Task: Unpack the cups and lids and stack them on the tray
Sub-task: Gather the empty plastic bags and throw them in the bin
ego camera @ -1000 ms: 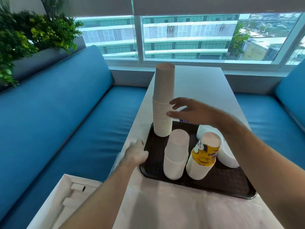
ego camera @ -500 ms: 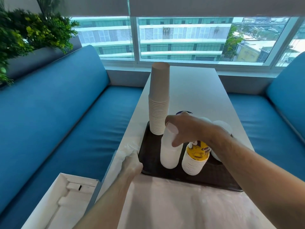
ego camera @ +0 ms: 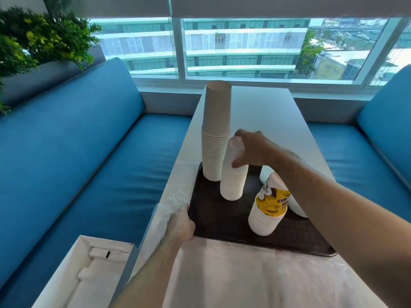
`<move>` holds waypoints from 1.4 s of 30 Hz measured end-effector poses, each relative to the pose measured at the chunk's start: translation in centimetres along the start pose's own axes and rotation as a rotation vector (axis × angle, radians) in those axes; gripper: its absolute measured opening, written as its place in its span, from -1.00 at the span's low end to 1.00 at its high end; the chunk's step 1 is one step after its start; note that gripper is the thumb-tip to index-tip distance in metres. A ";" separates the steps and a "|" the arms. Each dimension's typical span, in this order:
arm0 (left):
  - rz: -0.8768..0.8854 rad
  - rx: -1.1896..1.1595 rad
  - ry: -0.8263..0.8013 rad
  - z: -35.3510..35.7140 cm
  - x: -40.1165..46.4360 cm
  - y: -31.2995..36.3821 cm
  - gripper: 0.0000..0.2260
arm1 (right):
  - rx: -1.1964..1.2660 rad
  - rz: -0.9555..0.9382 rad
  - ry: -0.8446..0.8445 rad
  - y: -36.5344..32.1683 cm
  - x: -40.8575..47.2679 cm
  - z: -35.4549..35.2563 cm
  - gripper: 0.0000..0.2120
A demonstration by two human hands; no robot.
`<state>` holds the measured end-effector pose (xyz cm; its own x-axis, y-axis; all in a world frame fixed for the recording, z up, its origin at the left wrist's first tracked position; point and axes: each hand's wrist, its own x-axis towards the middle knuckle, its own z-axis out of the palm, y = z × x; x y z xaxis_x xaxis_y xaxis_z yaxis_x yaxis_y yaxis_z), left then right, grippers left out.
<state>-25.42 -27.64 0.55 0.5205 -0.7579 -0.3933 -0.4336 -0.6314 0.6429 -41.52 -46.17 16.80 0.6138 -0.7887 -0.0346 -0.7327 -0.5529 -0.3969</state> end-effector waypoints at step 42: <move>-0.048 -0.229 -0.060 0.5 -0.1 0.0 -0.64 | 0.132 0.144 0.032 4.0 -7.6 -0.2 -0.23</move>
<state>-25.86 -27.70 0.27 0.4888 -0.7405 -0.4612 -0.2273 -0.6185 0.7522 -49.18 -42.48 15.64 0.4943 -0.8663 -0.0716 -0.7661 -0.3952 -0.5068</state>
